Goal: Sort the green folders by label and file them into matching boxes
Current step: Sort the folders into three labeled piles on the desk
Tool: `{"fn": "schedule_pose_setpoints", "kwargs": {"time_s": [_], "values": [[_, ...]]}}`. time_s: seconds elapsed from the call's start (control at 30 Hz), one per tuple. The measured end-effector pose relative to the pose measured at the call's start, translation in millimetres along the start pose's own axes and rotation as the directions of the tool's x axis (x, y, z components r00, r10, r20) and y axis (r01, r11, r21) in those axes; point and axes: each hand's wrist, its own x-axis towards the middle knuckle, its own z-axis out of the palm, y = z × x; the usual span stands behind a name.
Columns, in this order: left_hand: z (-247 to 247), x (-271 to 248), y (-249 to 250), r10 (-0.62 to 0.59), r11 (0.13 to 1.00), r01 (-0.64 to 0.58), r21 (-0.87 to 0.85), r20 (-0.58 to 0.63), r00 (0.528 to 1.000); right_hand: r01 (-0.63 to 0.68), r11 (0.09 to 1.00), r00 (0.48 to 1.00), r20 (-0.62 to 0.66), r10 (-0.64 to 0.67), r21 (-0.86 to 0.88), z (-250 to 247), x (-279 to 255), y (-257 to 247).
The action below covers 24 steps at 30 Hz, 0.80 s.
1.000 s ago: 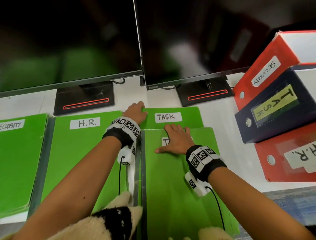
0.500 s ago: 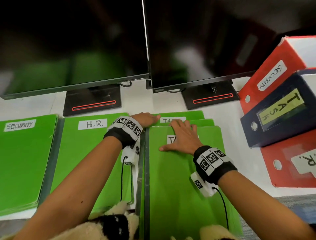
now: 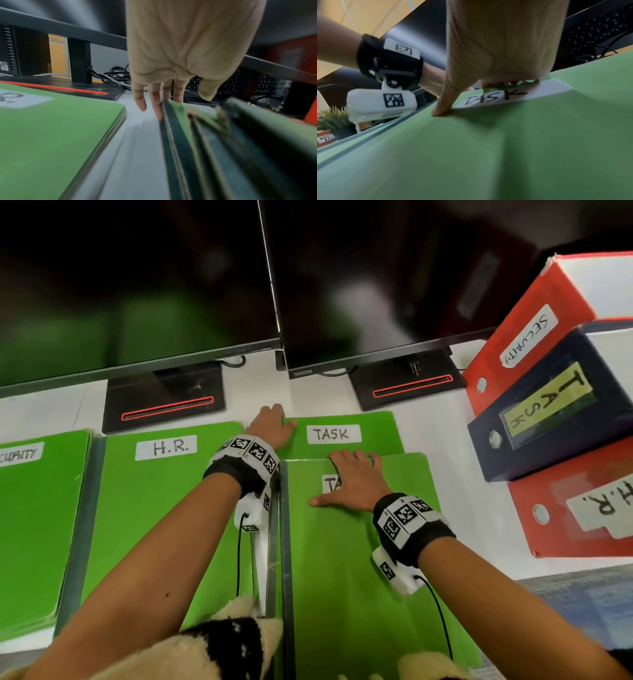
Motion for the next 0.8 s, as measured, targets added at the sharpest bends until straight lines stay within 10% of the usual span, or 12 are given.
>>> {"fn": "schedule_pose_setpoints", "kwargs": {"time_s": [0.43, 0.8], "values": [[-26.8, -10.6, 0.6, 0.18, 0.983, -0.176, -0.045, 0.114, 0.977, 0.024, 1.0, 0.993, -0.117, -0.023, 0.003, -20.0, -0.9, -4.7], [-5.3, 3.7, -1.3, 0.043, 0.987, -0.064, 0.145, 0.147, 0.988, -0.004, 1.0, 1.0, 0.005, 0.004, 0.009, -14.9, 6.7, -2.7]]}}
